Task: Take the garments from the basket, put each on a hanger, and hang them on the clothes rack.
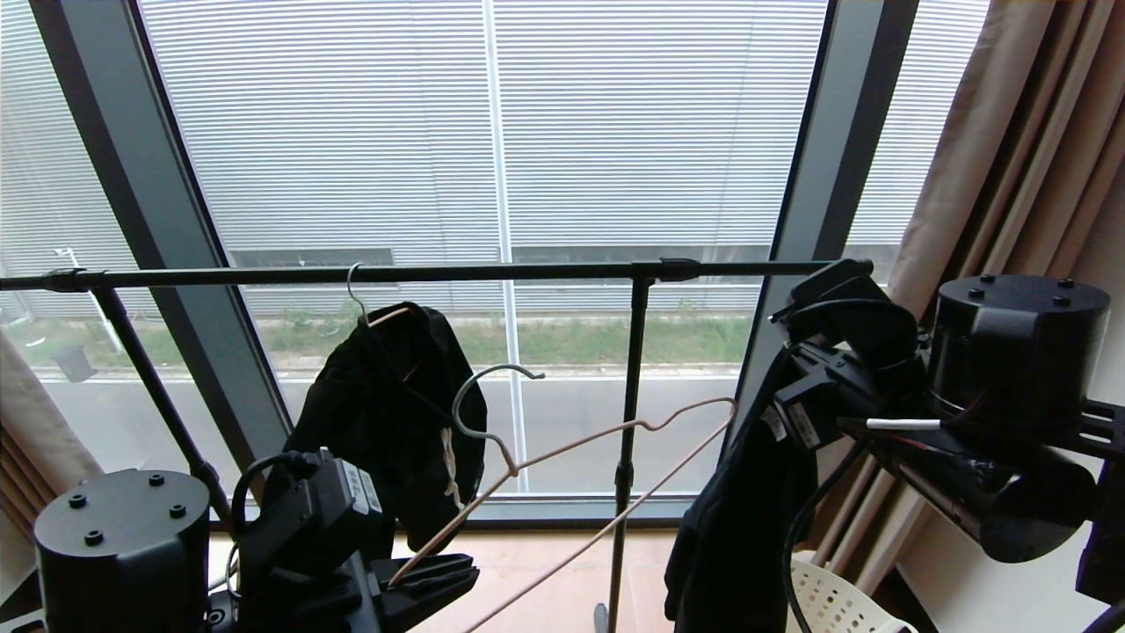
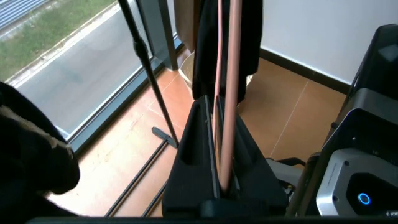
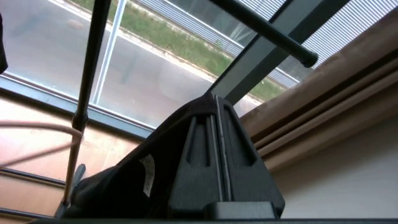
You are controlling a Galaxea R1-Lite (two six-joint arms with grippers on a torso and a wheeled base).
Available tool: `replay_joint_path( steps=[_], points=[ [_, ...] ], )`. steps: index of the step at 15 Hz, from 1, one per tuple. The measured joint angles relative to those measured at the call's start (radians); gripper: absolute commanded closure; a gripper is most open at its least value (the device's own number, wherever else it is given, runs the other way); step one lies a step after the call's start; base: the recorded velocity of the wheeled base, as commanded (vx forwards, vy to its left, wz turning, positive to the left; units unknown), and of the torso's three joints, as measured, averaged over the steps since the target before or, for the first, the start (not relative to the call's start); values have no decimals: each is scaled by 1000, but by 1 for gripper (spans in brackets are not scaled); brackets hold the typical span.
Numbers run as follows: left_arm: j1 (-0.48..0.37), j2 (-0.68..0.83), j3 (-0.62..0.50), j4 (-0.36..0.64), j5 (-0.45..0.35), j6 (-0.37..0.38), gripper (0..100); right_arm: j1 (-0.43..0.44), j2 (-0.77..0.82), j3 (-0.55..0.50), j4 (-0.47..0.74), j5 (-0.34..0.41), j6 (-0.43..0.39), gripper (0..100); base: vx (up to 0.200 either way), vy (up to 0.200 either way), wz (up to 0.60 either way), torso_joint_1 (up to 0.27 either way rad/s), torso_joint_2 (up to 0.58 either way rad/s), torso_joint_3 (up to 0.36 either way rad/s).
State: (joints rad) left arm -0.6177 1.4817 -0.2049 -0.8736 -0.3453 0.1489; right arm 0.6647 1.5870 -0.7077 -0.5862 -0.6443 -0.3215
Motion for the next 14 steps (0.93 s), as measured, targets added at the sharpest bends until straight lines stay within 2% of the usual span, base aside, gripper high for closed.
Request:
replay_joint_path(
  steps=[5,8,12,14],
  points=[
    [-31,78,26,-108,1,-23,100,50,12,0,0,-5,21,100,0,0,0,0,0,0],
    [-33,97,32,-118,2,-33,100,68,13,3,-1,-11,23,100,0,0,0,0,0,0],
    [-34,103,41,-126,1,-33,100,66,29,-4,-73,-105,30,100,0,0,0,0,0,0],
    [-33,106,42,-127,1,-53,100,50,49,-5,-105,-115,30,100,0,0,0,0,0,0]
  ],
)
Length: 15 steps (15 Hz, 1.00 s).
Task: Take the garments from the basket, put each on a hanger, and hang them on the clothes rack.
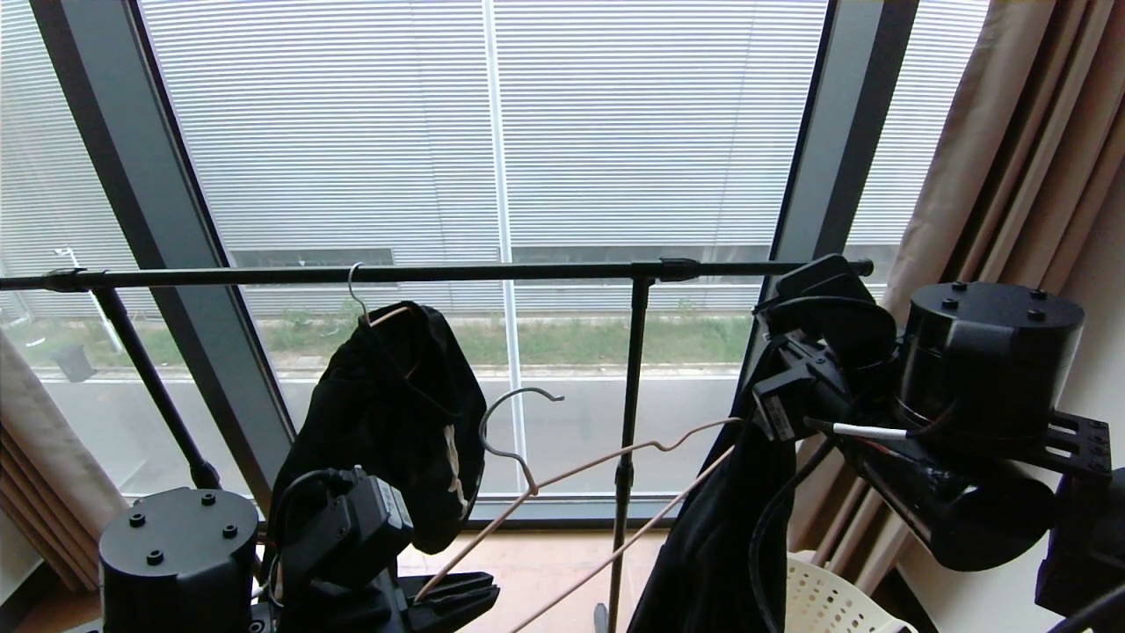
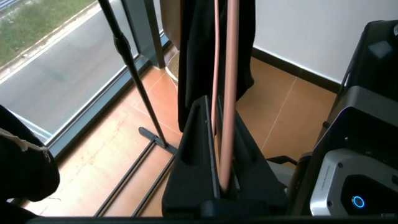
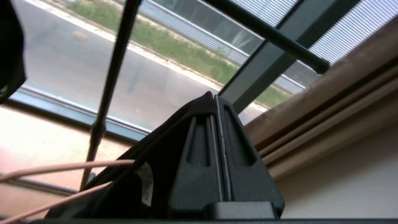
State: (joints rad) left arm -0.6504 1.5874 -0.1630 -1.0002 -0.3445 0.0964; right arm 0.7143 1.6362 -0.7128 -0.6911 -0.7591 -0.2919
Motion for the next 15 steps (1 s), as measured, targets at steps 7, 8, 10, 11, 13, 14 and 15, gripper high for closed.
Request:
replay_joint_path(
  steps=[7,8,10,11,13,14,15],
  points=[
    [3,2,-1,-6,-1,-7,100,-40,37,-9,-15,-10,1,100,0,0,0,0,0,0],
    [3,2,-1,-6,-1,-8,100,-40,43,-11,-26,-10,1,100,0,0,0,0,0,0],
    [2,1,0,-6,-2,-10,100,-41,62,-12,-66,-22,0,100,0,0,0,0,0,0],
    [0,2,0,-6,-2,-25,100,-41,73,-12,-73,-27,0,100,0,0,0,0,0,0],
    [-11,3,-6,-7,-4,-71,100,-40,85,-8,-75,-28,0,100,0,0,0,0,0,0],
    [-15,3,-8,-16,-4,-80,100,-37,88,-7,-76,-28,0,100,0,0,0,0,0,0],
    [-16,4,-9,-31,-4,-84,100,-33,89,-6,-77,-28,-1,100,0,0,0,0,0,0]
  ],
)
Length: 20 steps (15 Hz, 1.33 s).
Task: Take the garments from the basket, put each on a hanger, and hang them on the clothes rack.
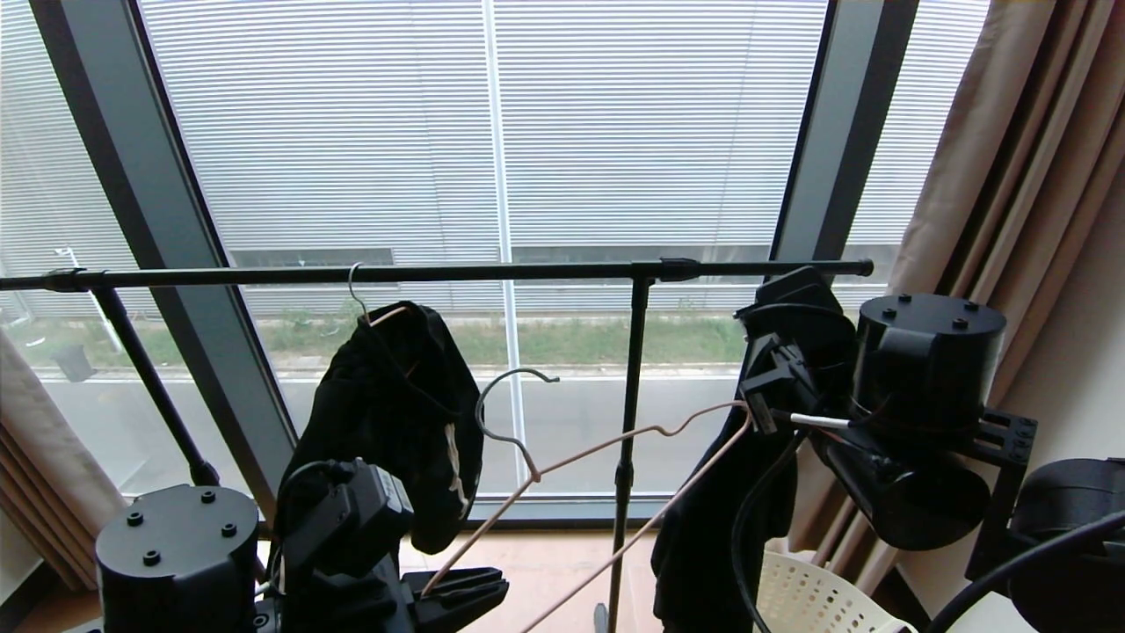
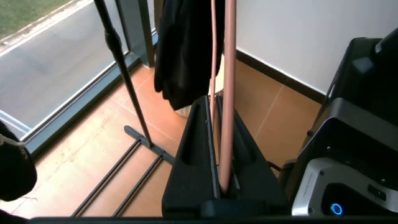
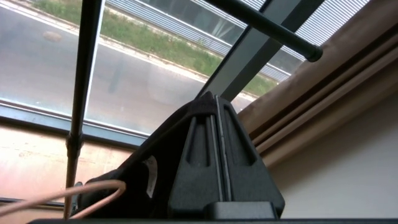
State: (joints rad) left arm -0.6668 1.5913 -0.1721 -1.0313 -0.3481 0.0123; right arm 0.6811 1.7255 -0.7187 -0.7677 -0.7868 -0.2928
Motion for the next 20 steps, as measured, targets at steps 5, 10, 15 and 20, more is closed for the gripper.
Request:
replay_joint_path(
  steps=[5,10,15,20],
  points=[
    [-8,17,8,-37,0,-3,100,15,3,1,-2,1,0,100,0,0,0,0,0,0],
    [-8,29,3,-48,0,-23,100,37,7,4,-3,1,2,100,0,0,0,0,0,0],
    [-12,32,10,-68,0,-37,100,37,44,0,-110,-24,1,100,0,0,0,0,0,0],
    [-14,37,2,-87,0,-72,100,38,56,3,-113,-25,0,100,0,0,0,0,0,0]
  ],
)
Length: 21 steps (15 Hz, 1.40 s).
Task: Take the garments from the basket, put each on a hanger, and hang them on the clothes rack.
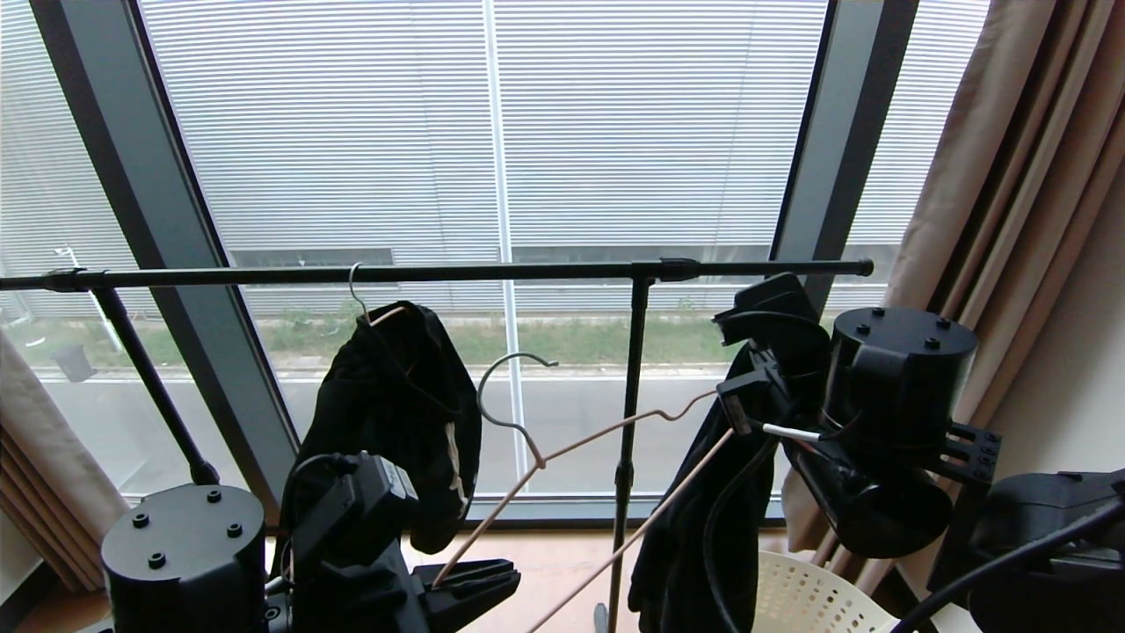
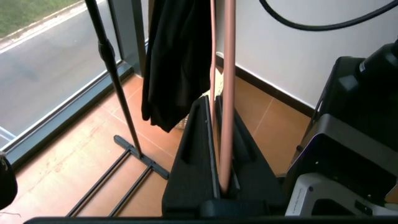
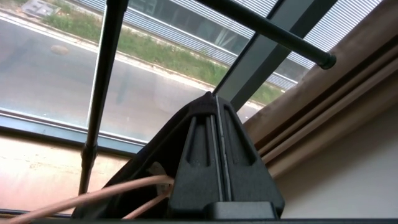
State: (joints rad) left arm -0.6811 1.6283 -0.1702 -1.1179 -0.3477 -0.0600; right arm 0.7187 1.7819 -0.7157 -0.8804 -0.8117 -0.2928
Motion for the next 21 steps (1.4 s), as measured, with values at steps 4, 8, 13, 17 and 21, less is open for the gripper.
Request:
replay_joint_path(
  steps=[4,8,13,17,21],
  points=[
    [1,35,0,-63,2,-24,100,18,-1,9,0,0,0,100,0,0,0,0,0,0],
    [1,61,0,-77,7,-30,100,68,-4,24,-7,3,1,100,0,0,0,0,0,0],
    [1,73,-1,-77,7,-30,100,136,-36,43,-6,5,3,100,0,0,0,0,0,0],
    [4,75,-1,-76,7,-30,100,243,-56,57,-6,8,19,100,0,0,0,0,0,0],
    [4,75,-1,-82,7,-29,100,359,-58,45,-9,8,28,100,0,0,0,0,0,0]
  ],
)
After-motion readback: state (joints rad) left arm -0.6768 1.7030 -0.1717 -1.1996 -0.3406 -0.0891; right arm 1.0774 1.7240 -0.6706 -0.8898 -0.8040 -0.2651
